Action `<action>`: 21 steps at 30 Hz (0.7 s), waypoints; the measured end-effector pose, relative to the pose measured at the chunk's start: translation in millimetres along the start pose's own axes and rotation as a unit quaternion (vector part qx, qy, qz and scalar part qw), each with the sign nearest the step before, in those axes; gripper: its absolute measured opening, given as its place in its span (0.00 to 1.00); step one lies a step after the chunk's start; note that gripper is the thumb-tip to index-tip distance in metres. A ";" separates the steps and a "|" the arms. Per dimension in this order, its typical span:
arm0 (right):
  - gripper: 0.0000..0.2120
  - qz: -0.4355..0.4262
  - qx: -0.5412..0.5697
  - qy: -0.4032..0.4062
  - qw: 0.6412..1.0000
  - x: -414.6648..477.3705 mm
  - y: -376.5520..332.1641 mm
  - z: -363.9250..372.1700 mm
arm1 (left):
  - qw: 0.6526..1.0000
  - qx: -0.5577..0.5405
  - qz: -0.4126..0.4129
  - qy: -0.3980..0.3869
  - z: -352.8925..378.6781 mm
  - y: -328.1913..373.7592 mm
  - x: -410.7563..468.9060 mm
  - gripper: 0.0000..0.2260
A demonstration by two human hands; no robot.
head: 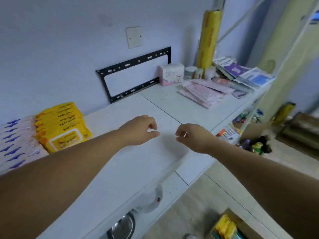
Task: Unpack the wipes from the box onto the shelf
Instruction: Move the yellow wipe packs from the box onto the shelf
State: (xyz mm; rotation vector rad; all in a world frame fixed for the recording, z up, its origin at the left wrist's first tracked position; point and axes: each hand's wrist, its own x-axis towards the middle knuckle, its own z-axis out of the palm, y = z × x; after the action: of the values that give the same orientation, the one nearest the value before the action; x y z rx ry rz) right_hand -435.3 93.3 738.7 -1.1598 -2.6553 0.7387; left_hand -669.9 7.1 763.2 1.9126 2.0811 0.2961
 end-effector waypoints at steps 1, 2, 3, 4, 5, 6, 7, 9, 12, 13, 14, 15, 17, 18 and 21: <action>0.09 0.020 -0.011 0.006 1.000 -22.2 16.5 -5.7 | 1.000 -0.003 0.022 -0.009 9.4 22.7 5.4 0.10; 0.08 0.043 -0.017 0.013 0.999 -45.0 33.3 -11.3 | 0.999 -0.009 0.045 -0.019 19.3 46.8 9.7 0.10; 0.08 0.069 -0.022 0.018 0.997 -68.0 50.5 -17.0 | 0.997 -0.018 0.069 -0.028 29.5 71.4 13.5 0.09; 0.08 0.094 -0.027 0.019 0.995 -90.4 67.9 -23.3 | 0.995 -0.023 0.092 -0.039 39.7 96.9 17.1 0.09; 0.08 0.117 -0.032 0.019 0.992 -112.4 85.5 -29.6 | 0.992 -0.025 0.115 -0.051 50.0 122.8 20.7 0.08; 0.08 0.138 -0.037 0.019 0.990 -133.4 103.4 -36.1 | 0.989 -0.026 0.134 -0.064 60.5 148.1 24.2 0.08; 0.08 0.160 -0.039 0.019 0.986 -153.2 122.4 -42.0 | 0.985 -0.027 0.151 -0.076 71.5 172.4 28.2 0.07; 0.08 0.201 -0.036 0.021 0.979 -190.6 157.5 -54.2 | 0.978 -0.025 0.177 -0.104 95.4 219.6 37.1 0.07; 0.08 0.264 -0.024 0.014 0.964 -238.7 210.8 -67.1 | 0.968 -0.017 0.200 -0.152 138.2 284.5 52.4 0.08; 0.09 0.282 -0.017 0.009 0.959 -253.0 230.0 -69.9 | 0.964 -0.017 0.205 -0.166 154.5 304.1 58.1 0.08; 0.10 0.297 -0.010 0.001 0.955 -266.8 248.3 -71.6 | 0.961 -0.014 0.207 -0.182 172.1 321.4 63.8 0.09; 0.11 0.310 -0.002 -0.008 0.951 -280.3 267.3 -71.7 | 0.957 -0.006 0.208 -0.200 189.8 337.0 69.5 0.09; 0.12 0.331 0.013 -0.031 0.943 -303.9 304.6 -67.3 | 0.949 0.023 0.205 -0.238 225.8 361.0 79.0 0.10; 0.13 0.339 0.020 -0.042 0.940 -314.2 322.6 -63.4 | 0.945 0.031 0.199 -0.257 245.2 369.0 82.8 0.10; 0.12 0.358 0.041 -0.082 0.929 -336.2 371.7 -42.7 | 0.939 0.037 0.161 -0.302 296.8 380.6 86.6 0.11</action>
State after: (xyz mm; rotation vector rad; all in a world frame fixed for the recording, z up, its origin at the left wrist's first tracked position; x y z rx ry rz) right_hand 51.1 82.0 610.9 -2.1538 -2.2453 1.0693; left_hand -216.0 114.0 611.5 2.0480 1.3975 -0.2826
